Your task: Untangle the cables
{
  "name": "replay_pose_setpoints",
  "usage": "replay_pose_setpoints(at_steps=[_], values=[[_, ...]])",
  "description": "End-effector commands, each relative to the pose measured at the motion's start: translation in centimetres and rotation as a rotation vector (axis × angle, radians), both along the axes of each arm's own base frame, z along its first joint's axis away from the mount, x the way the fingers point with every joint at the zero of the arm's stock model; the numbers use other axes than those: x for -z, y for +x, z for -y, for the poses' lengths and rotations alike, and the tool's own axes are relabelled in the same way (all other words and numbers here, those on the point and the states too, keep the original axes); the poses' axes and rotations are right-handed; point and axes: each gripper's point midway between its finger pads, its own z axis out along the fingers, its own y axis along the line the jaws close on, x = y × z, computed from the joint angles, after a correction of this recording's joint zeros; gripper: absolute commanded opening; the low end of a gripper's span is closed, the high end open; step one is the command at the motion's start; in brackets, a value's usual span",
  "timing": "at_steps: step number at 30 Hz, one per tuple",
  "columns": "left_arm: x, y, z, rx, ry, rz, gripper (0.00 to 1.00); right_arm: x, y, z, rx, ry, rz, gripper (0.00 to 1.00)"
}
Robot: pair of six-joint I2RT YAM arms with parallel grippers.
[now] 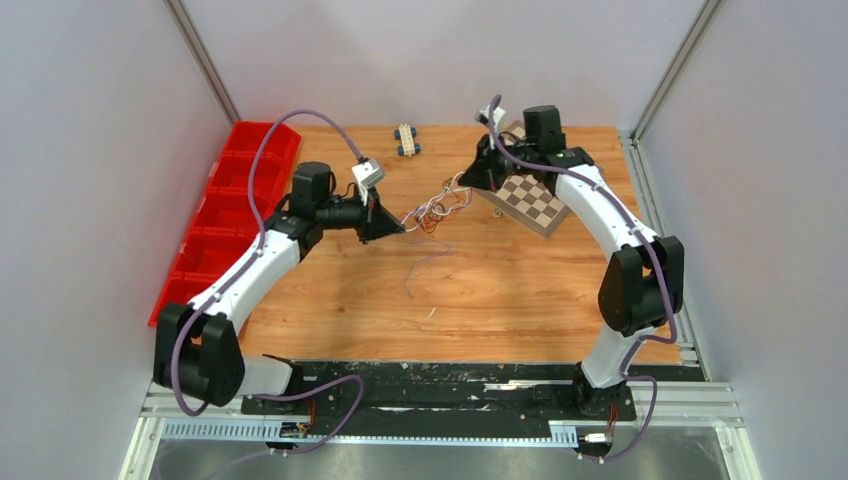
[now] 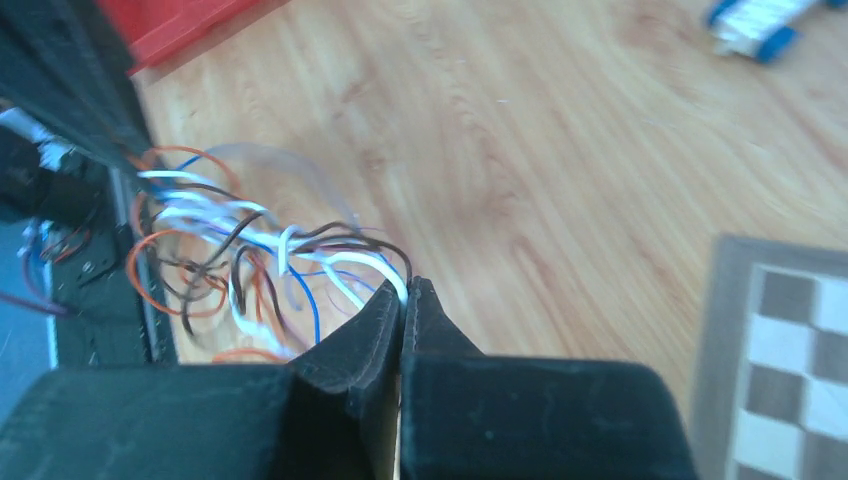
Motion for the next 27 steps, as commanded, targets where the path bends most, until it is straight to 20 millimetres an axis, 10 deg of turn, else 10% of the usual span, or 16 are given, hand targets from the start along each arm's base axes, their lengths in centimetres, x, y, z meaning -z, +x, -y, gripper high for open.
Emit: replay_pose_setpoints(at_steps=[1,17,27], values=[[0.5,-2.1,-2.8,0.009,0.044,0.045,0.00,-4.9,5.0,3.9,0.186,0.051,0.126,0.00],[8.4,-6.6,-15.4,-0.132,0.343,-0.016,0.00,-11.4,10.3,12.7,0.420,0.147,0.229,0.00],[13.3,-9.6,-19.7,-0.157,0.527,-0.068,0.00,-14.4,10.7,15.7,0.483,0.198,0.283,0.00]])
